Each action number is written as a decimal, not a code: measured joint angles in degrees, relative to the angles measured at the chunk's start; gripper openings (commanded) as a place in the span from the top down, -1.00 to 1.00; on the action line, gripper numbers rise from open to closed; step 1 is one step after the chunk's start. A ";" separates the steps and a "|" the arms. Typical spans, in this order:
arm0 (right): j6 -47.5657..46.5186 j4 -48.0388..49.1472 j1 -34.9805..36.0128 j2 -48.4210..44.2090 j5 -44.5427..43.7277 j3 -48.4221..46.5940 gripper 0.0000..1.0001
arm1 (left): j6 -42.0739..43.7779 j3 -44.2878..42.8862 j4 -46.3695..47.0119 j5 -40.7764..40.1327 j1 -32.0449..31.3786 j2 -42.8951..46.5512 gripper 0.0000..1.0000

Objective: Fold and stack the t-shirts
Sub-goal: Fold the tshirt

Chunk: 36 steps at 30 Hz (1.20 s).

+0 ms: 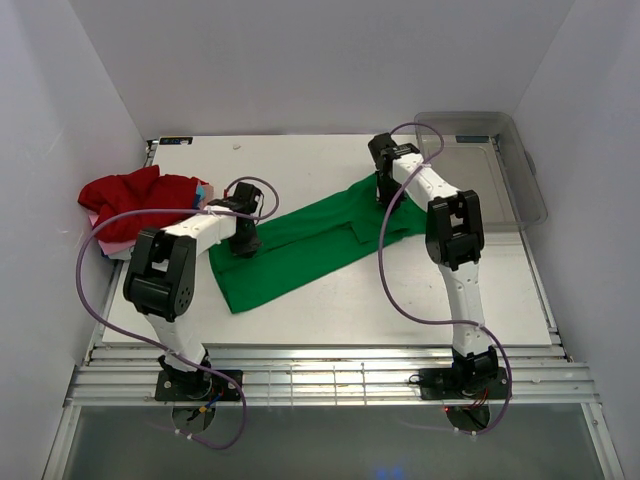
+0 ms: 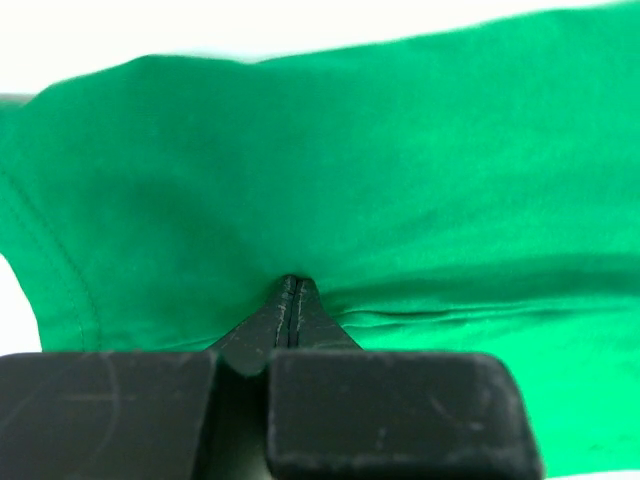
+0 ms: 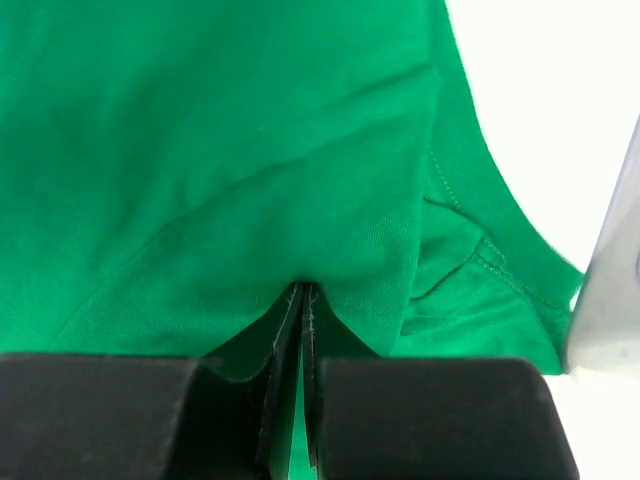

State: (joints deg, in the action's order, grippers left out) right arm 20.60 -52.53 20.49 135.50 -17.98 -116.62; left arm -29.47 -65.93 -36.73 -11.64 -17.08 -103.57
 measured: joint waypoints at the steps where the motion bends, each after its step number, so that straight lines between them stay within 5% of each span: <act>1: -0.02 -0.42 -0.24 1.40 0.17 -2.54 0.85 | -0.48 0.61 0.02 0.35 -0.28 0.44 1.00; 6: -0.22 1.07 -0.96 5.49 1.84 -9.64 0.85 | -4.26 3.72 0.17 1.55 -3.41 2.89 1.00; 24: 5.92 24.70 -4.28 4.55 19.52 -8.26 0.81 | -18.10 5.60 -4.28 12.66 -26.01 7.28 1.00; 31: 2.34 26.99 -3.54 -14.86 19.67 8.76 0.85 | -17.46 -1.60 -3.67 7.37 -26.01 15.82 1.00; 36: 0.94 25.81 -1.79 -26.60 19.50 12.63 0.85 | -13.70 -1.14 -2.80 4.79 -25.88 21.62 1.00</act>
State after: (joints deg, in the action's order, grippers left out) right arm 21.54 -26.72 18.70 108.90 1.52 -103.98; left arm -43.18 -67.07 -39.53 -6.85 -42.96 -81.95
